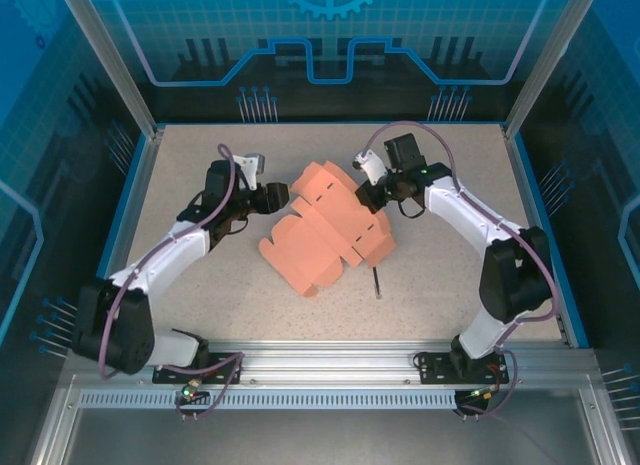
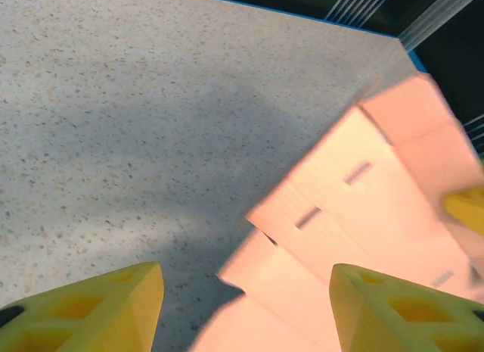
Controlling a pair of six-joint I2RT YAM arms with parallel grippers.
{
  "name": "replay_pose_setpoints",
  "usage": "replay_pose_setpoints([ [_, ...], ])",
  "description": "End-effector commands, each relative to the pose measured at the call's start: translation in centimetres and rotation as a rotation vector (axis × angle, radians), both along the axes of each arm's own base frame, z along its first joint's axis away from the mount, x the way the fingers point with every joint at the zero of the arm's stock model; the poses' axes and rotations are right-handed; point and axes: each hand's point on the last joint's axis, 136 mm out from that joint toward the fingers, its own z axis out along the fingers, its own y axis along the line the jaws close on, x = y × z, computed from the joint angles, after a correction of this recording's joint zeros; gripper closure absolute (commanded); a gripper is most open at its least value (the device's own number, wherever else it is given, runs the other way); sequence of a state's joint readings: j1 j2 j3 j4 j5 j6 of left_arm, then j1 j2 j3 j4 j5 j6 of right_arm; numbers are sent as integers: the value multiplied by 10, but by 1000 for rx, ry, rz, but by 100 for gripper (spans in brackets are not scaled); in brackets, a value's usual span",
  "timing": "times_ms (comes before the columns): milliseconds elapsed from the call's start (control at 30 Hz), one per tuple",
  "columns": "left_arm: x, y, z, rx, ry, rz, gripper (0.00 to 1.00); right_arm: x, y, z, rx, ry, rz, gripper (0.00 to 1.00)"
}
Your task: Fold the paper box
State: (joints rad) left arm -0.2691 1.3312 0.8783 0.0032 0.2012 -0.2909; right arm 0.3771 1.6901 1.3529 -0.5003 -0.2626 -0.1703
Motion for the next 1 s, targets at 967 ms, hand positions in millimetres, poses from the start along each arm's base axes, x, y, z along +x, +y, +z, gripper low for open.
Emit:
replay_pose_setpoints([
  [967, 1, -119, -167, -10, 268, -186, 75, 41, -14, -68, -178, 258, -155, 100],
])
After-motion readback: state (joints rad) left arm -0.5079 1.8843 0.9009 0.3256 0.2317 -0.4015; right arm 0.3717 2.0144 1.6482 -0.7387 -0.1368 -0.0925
